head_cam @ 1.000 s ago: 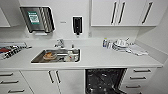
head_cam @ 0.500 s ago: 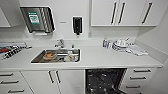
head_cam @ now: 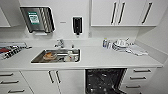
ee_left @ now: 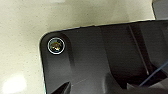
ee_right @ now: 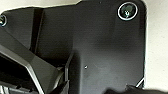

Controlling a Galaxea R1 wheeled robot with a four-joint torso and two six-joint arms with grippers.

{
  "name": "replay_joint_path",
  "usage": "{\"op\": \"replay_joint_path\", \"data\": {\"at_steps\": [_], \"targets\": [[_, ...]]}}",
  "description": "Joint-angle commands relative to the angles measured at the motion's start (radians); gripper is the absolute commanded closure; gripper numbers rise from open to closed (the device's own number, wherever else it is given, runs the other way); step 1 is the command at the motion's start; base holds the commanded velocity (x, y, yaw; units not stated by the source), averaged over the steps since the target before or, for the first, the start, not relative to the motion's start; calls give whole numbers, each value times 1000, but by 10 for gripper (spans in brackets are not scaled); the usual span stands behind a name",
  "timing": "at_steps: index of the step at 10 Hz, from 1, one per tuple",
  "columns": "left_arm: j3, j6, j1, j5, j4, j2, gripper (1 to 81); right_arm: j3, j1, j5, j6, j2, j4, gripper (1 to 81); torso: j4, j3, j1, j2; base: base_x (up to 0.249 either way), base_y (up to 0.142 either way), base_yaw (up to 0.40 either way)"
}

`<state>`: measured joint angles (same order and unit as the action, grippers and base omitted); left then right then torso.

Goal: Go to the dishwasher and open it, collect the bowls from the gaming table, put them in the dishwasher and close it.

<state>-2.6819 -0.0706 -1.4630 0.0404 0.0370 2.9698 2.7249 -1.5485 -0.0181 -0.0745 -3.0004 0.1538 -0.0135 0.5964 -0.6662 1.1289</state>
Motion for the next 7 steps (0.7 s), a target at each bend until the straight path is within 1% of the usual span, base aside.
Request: {"op": "replay_joint_path", "data": {"at_steps": [1,2,4,6,7], "targets": [[-32,3,29,-57,-9,-3,10,22,40,63,1,-11,3,10,0,0,0,0,0,0,0],[-32,3,29,-57,-9,-1,10,22,40,63,-1,-14,3,10,0,0,64,-100,0,0,0],[-42,5,29,-56,-12,9,10,19,38,63,-1,-19,1,10,0,0,74,-114,0,0,0],[-93,11,35,-56,-42,40,10,16,41,63,1,-24,1,10,0,0,115,-177,0,0,0],[-111,11,36,-57,-42,60,10,16,55,63,1,-28,3,10,0,0,139,-213,0,0,0]]}}
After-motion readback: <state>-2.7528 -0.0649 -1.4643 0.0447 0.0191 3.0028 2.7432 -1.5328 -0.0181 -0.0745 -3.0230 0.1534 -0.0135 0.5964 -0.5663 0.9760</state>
